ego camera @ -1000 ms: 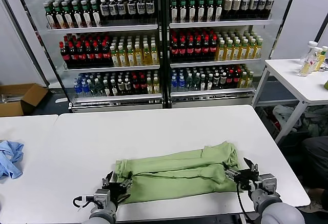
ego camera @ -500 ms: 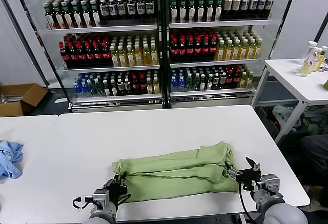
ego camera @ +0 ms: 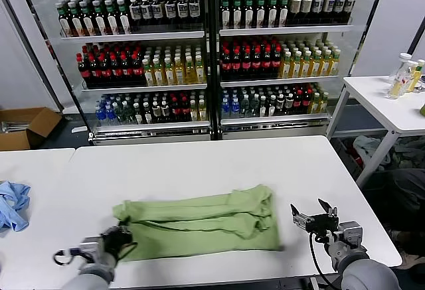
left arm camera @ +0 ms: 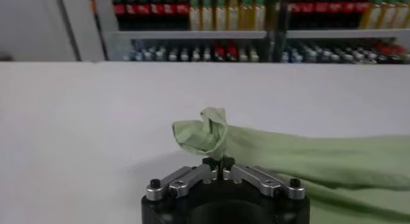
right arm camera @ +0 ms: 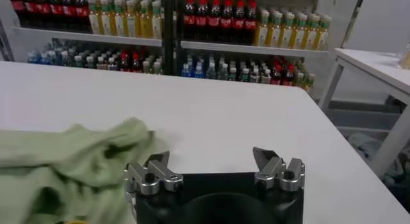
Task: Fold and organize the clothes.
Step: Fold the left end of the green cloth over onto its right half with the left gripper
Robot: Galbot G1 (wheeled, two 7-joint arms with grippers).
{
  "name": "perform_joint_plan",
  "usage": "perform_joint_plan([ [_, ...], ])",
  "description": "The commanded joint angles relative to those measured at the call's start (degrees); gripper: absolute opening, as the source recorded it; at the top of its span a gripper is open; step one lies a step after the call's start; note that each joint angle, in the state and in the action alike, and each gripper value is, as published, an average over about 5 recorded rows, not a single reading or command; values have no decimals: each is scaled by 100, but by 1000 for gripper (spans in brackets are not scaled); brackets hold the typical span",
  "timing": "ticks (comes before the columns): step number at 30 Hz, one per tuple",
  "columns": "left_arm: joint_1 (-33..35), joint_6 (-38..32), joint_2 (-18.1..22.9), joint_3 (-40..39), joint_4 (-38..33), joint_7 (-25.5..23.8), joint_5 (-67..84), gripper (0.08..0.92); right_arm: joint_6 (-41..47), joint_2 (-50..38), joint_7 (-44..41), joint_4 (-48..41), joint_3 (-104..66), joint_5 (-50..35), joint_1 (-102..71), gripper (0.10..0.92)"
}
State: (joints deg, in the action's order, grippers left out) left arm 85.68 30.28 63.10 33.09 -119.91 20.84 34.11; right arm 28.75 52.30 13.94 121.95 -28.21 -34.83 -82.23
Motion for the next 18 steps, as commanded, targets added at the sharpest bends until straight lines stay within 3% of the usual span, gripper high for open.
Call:
perform_joint_plan([
  [1,116,154,-938,2315,-428,-76,2118,94,-16,-17,-4,-4,36,-7,82,823],
  [5,124,271,-755,2244,-1090,-98,3557,94,-21,-43,-8,3,52,-3,100,823],
  [10,0,267,-176,1265,-1698,-141,4330,94,-26,-67,-12,-6,55,6,103,823],
  [18,-487,-4,681,-338,-1373,-157,4419,94,-27,-89,-23,-8,137,37,187,823],
])
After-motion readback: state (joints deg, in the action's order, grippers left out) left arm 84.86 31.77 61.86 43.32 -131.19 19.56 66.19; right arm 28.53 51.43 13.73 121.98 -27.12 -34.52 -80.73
